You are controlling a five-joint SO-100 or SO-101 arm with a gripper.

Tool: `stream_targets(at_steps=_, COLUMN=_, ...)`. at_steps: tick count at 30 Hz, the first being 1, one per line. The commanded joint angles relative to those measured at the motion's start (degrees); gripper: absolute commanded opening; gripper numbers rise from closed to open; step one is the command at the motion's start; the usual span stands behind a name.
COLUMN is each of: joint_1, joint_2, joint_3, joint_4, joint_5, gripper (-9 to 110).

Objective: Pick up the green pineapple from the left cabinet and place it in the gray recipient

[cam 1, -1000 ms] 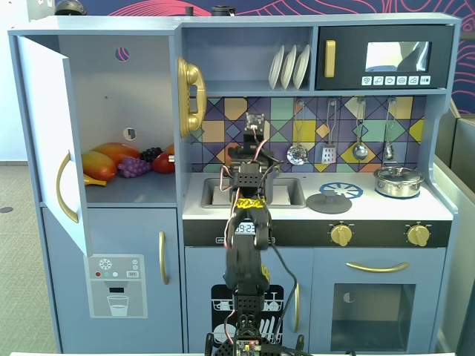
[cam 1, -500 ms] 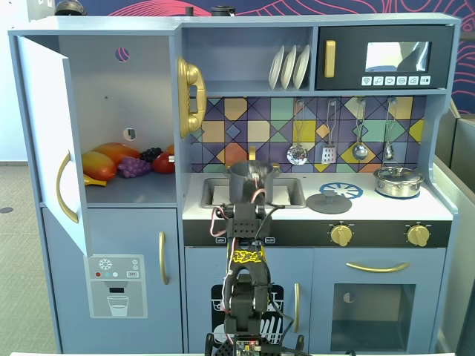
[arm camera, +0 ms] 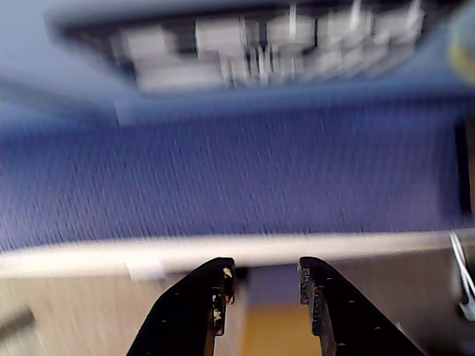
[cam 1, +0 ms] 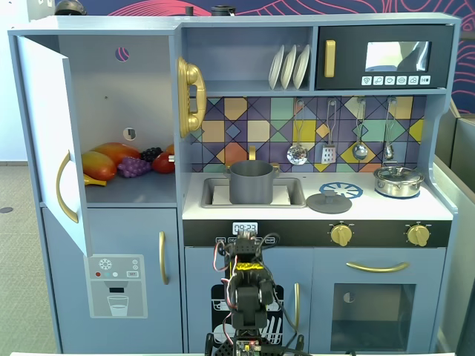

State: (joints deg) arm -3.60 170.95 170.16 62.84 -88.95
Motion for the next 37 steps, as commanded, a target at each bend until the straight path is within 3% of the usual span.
stream_targets(at_steps=1, joint_1=1.85, joint_2=4.75, joint_3=1.85, joint_4=7.82, joint_5=-6.77, gripper=0)
stream_targets(at_steps=7, joint_1=3.96, joint_2=8.53, joint_3=1.85, joint_4=21.01, joint_5=-8.79, gripper=1)
stream_targets(at_steps=9, joint_1=3.96, joint_2=11.16, joint_3=1.85, joint_4=23.91, joint_5=-4.22, gripper=1)
stream_targets(at_steps=17, joint_1=5.71, joint_2=11.16, joint_3=1.85, joint_4=24.87, joint_5=2.46, gripper=4)
stream_targets(at_steps=37, joint_1=5.45, joint_2=11.16, joint_3=1.85, joint_4=24.87, joint_5=2.37, gripper=4)
